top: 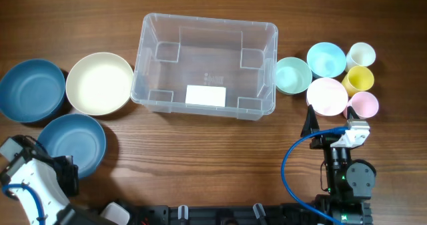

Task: Pack container
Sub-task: 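Move the left gripper to the lower dark blue bowl and grasp its rim, then lift the dark blue bowl with the left gripper into the container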

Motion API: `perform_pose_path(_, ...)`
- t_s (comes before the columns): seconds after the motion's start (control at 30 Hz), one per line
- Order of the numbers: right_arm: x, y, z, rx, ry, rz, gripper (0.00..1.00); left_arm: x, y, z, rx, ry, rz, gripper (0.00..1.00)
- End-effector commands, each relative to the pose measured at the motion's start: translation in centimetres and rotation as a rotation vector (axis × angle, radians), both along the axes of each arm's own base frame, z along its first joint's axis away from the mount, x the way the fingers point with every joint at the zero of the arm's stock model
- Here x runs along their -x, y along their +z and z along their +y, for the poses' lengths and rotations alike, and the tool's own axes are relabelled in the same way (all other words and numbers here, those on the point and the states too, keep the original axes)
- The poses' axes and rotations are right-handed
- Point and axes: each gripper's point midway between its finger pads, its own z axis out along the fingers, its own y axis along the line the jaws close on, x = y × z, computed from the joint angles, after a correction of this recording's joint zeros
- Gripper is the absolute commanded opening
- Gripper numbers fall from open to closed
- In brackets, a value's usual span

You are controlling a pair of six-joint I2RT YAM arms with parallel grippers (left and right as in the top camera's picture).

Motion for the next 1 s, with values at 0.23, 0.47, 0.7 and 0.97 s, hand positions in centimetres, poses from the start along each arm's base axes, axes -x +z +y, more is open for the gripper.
perform_pose_path(0.23, 0.0, -0.1, 0.2, 0.003, 0.012, -0.002, 1.00, -0.8, 9.2, 0.8, -0.150, -0.005, -0.136, 0.04)
perform_pose_path(0.47, 0.0, -0.1, 0.2, 0.004, 0.012, -0.002, 0.99, -5.1, 16.7, -2.9, -0.198, -0.188, -0.541, 0.04)
perform_pose_path(0.7, 0.0, -0.1, 0.2, 0.004, 0.012, -0.002, 1.00, -10.6, 25.2, -10.0, -0.191, -0.647, -1.068, 0.04)
perform_pose_path(0.97, 0.0, -0.1, 0.2, 0.003, 0.012, -0.001, 1.00, -13.6, 29.4, -13.0, -0.282, -0.936, -1.230, 0.04)
